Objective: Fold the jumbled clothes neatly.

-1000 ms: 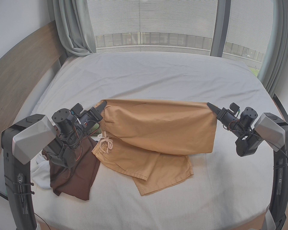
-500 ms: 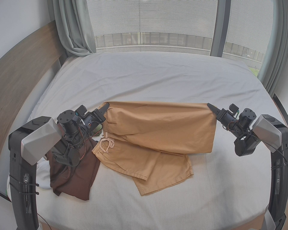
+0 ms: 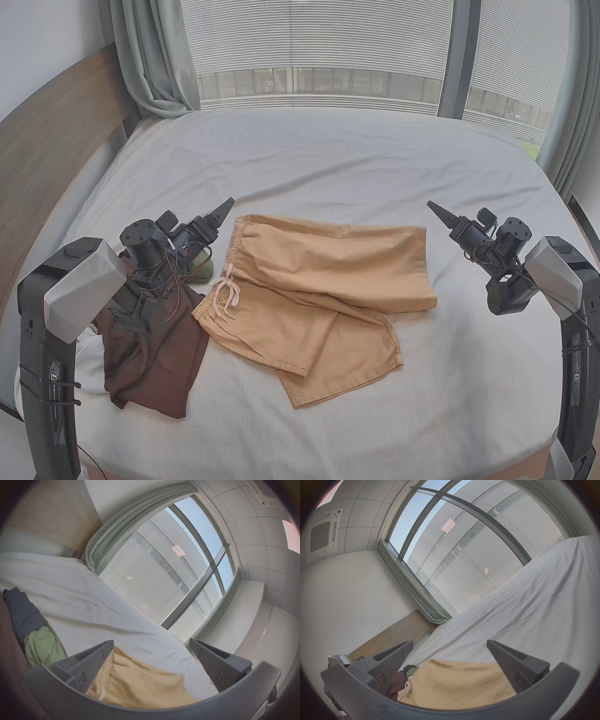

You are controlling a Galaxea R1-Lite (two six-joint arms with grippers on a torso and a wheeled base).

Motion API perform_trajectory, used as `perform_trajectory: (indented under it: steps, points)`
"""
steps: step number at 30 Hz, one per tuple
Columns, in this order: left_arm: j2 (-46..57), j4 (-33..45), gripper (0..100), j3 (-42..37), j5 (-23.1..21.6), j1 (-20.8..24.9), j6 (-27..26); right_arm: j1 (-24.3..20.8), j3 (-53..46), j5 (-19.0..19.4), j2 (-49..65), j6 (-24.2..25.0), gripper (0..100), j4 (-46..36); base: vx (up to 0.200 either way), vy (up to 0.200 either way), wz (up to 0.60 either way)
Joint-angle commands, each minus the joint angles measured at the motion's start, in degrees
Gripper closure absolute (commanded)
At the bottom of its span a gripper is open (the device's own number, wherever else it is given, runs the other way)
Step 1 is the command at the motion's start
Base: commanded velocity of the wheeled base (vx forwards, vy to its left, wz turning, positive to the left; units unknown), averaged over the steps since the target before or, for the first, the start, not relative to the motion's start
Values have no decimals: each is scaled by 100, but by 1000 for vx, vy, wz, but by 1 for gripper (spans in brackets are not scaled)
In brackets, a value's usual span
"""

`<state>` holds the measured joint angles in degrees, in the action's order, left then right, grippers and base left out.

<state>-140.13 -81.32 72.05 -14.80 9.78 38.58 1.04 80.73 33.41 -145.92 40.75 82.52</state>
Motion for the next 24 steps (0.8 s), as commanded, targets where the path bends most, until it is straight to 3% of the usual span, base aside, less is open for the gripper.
perform_trajectory:
  steps: [1, 6, 11, 17, 24]
  points:
    - [3, 143, 0, 161, 170, -11, 35, 37, 22, -19, -50, -32, 0, 27, 0, 0, 0]
    - [65, 99, 0, -121, 206, -2, 35, 11, -646, -19, 169, -138, 0, 168, 0, 0, 0]
    - [539, -156, 0, -1131, 118, -2, 26, -165, -1991, -19, 591, -498, 0, 599, 0, 0, 0]
    - [1146, -595, 0, -2555, -348, -143, -9, -552, -3388, -10, 1215, -1105, 0, 599, 0, 0, 0]
    - [1629, -727, 0, -3636, -823, -354, -193, -877, -4276, -19, 1699, -1403, 0, 590, 0, 0, 0]
